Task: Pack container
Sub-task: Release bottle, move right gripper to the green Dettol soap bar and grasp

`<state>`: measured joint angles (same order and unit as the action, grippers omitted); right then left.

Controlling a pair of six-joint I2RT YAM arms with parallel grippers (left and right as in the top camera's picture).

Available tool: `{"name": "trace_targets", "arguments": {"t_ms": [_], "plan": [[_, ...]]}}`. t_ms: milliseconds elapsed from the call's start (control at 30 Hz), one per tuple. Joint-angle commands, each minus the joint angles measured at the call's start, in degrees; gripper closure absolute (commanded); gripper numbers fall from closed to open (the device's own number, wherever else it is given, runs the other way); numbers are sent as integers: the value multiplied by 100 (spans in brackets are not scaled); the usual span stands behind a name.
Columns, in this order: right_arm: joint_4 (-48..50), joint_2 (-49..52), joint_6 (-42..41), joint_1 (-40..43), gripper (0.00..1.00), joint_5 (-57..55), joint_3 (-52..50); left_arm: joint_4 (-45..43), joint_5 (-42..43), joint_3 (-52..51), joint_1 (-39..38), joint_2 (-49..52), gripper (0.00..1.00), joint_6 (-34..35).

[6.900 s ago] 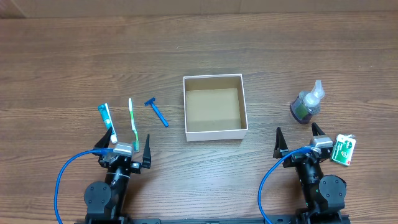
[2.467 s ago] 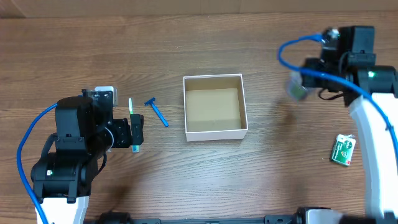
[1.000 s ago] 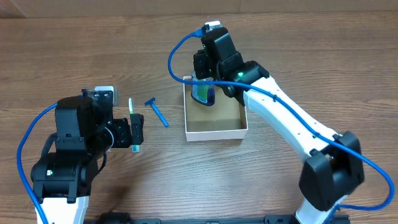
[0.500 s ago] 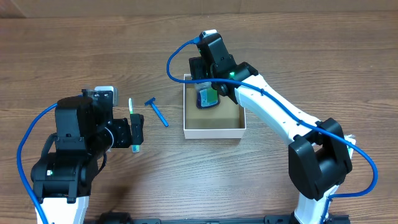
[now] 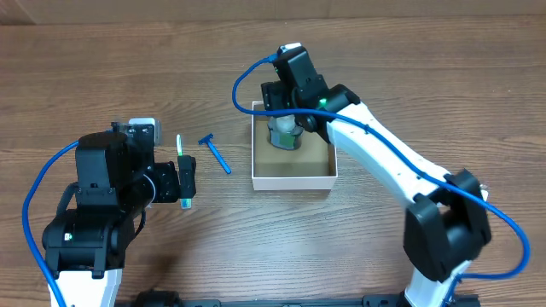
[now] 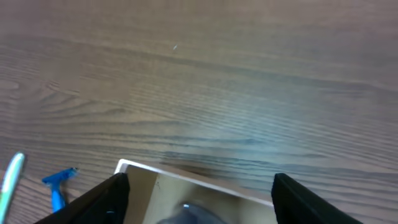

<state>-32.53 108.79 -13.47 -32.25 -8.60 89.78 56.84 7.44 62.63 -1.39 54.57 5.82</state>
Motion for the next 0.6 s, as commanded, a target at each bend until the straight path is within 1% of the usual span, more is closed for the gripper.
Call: {"name": "trace_targets", "arguments": {"t_ms": [0, 67, 133, 167, 200, 233, 267, 300, 333, 367, 467, 567], "plan": [[-120, -863, -7, 9, 21, -256, 68, -13, -39, 133, 24, 9, 0, -68], [-345, -1386, -214, 35, 20, -514, 68, -13, -39, 133, 24, 9, 0, -68], [-704, -1775, -883, 153, 16, -1095, 68, -15, -39, 133, 24, 9, 0, -68], [-1137, -2070, -1497, 369, 13, -1440, 68, -11, -39, 133, 24, 9, 0, -68], [-1456, -2225, -1878, 557, 12, -1558, 68, -9, -39, 133, 24, 9, 0, -68], [-1928, -2404, -2402, 841, 8, -1626, 68, -11, -39, 133, 24, 9, 0, -68], [-2352, -2531, -2830, 1130, 3, -1620, 68, -11, -39, 133, 24, 9, 0, -68], [-2815, -2640, -3252, 1456, 0, -1596, 68, -11, -39, 133, 24, 9, 0, -68], [-3300, -2732, -3585, 1912, 0, -1515, 66, -13, -39, 133, 24, 9, 0, -68], [-3687, -2769, -3722, 2387, 0, -1394, 66, -15, -39, 133, 24, 9, 0, -68], [-4293, -2743, -3654, 3639, 0, -1056, -42, -50, -39, 133, 24, 9, 0, -68], [-4310, -2723, -3268, 4559, 0, -796, -415, -57, -39, 133, 24, 9, 0, -68]]}}
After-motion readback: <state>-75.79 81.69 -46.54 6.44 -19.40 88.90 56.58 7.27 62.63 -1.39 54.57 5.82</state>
